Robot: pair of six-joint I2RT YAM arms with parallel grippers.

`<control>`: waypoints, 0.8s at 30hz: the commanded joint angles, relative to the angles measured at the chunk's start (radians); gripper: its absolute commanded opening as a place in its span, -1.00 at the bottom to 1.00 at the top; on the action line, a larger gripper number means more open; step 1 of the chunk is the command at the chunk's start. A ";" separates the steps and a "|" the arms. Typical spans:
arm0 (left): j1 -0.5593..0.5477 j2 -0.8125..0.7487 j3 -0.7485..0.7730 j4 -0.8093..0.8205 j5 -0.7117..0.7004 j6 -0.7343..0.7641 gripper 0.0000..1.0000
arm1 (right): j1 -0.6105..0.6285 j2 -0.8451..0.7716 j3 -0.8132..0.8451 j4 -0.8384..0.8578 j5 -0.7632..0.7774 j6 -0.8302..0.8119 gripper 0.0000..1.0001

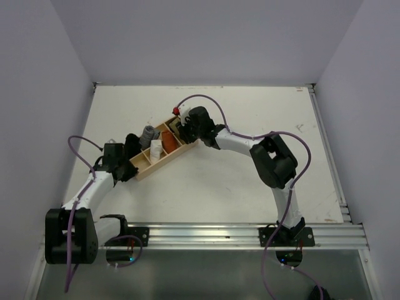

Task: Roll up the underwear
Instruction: Place the rolled underwear into the container

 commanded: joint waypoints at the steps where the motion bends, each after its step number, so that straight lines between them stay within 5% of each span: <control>1: -0.002 0.007 -0.003 0.053 0.090 0.027 -1.00 | -0.004 0.030 -0.005 0.036 0.055 -0.026 -1.00; 24: -0.002 0.044 0.017 0.078 0.130 -0.016 -1.00 | -0.003 0.129 0.063 -0.107 0.115 0.100 -1.00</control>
